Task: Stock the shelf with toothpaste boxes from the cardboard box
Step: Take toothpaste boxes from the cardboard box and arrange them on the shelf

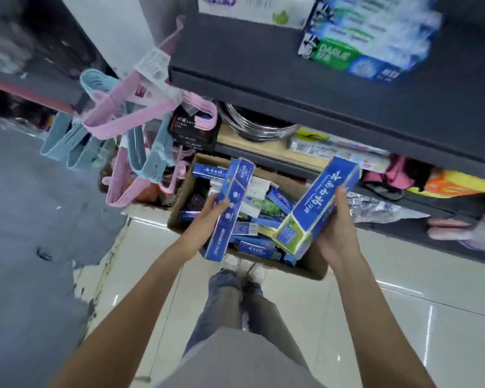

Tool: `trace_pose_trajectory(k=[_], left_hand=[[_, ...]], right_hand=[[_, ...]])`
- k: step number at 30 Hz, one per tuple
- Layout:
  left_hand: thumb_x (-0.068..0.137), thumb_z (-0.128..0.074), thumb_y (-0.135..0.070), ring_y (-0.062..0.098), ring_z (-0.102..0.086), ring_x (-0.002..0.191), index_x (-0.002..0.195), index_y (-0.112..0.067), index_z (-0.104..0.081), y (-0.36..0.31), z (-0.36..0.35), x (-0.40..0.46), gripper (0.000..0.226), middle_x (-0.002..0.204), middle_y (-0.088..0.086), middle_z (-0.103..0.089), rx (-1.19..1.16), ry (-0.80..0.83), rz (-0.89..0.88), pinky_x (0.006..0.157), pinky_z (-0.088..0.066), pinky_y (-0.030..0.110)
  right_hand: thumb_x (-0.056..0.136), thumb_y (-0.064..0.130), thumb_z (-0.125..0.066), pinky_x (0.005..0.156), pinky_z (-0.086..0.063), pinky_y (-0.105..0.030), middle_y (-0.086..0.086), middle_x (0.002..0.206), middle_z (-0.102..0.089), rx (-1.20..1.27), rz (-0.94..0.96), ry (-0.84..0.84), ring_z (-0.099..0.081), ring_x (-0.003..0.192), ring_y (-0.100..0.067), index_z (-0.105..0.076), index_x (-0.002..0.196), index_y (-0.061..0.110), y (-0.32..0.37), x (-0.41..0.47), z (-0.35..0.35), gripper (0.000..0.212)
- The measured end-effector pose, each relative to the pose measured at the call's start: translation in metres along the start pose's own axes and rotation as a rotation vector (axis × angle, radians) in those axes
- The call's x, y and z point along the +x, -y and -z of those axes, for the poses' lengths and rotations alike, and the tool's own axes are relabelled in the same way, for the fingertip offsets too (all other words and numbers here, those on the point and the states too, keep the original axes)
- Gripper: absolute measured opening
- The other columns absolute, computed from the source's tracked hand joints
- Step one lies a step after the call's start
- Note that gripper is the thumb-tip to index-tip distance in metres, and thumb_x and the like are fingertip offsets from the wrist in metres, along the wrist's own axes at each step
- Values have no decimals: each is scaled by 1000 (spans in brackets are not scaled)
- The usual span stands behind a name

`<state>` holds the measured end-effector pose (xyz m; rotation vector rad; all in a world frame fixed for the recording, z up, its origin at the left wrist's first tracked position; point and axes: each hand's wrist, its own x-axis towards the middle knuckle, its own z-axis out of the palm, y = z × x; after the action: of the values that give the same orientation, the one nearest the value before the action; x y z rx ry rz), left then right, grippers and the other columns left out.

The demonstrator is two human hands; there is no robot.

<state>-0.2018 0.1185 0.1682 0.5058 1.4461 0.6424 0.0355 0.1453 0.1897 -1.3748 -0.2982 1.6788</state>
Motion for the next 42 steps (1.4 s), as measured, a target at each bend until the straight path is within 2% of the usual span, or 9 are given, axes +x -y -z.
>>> trace_pose_trajectory(k=[4, 6, 9, 19, 24, 28, 32, 37, 42], left_hand=[[99, -40, -18, 7, -66, 80, 128, -25, -46, -39, -41, -29, 30, 91, -7, -69, -259, 242, 5, 77, -53, 27], [95, -47, -11, 11, -67, 86, 127, -25, -49, -56, -60, -41, 36, 99, -5, -70, -212, 322, -46, 86, -51, 33], [75, -73, -26, 22, -63, 105, 131, -22, -51, -77, -96, -50, 60, 120, 3, -65, 39, 354, -112, 95, -45, 40], [84, -69, -20, 7, -65, 85, 106, -19, -60, -68, -259, -61, 24, 98, -7, -66, 320, 122, -326, 68, -49, 16], [78, -76, -25, 10, -58, 98, 117, -22, -60, -56, -317, -54, 42, 107, -6, -61, 908, -128, -642, 81, -42, 21], [78, -73, -19, 21, -54, 108, 120, -19, -61, -71, -356, -55, 43, 113, 0, -62, 1063, -195, -846, 91, -38, 28], [76, -75, -20, 27, -55, 110, 120, -20, -62, -111, -377, -18, 46, 114, 3, -64, 1251, -294, -990, 101, -31, 39], [81, -70, -26, 21, -50, 118, 127, -29, -56, -178, -405, 46, 48, 123, -4, -59, 1311, -292, -972, 103, -21, 37], [87, -62, -30, 18, -39, 127, 131, -36, -50, -244, -435, 105, 46, 134, -8, -52, 1485, -334, -889, 108, -11, 44]], right_hand=[[80, 47, -58, 77, -58, -43, 1, 101, -68, -36, -31, -8, -69, 81, -16, -43, 131, 23, 36, -33, 11, 58], [83, 46, -58, 67, -59, -35, -2, 111, -67, -75, -39, -35, -70, 84, -16, -44, 129, 23, 53, -43, 23, 53], [91, 42, -53, 57, -58, -31, -7, 93, -72, -53, -62, -55, -72, 73, -22, -55, 115, 16, 79, -54, 50, 35], [91, 34, -51, 51, -55, -23, -6, 71, -72, 97, -130, 26, -67, 55, -15, -64, 92, 11, 155, -79, 197, 27], [92, 41, -52, 55, -58, -28, -9, 77, -72, 77, -116, 36, -69, 60, -18, -62, 103, 12, 203, -85, 262, 33], [84, 49, -57, 76, -54, -40, -16, 94, -62, -65, -46, 97, -63, 79, -26, -51, 119, 16, 238, -76, 288, 48], [88, 43, -57, 64, -50, -33, -10, 84, -62, -220, -2, 108, -59, 66, -21, -52, 109, 18, 271, -53, 291, 32], [97, 27, -42, 76, -44, -31, -5, 103, -64, -435, 90, 58, -60, 85, -18, -47, 123, 22, 309, -21, 279, 27], [90, 25, -58, 99, -41, -32, 11, 122, -58, -723, 266, 96, -57, 108, -11, -44, 130, 28, 338, 15, 264, 42]])
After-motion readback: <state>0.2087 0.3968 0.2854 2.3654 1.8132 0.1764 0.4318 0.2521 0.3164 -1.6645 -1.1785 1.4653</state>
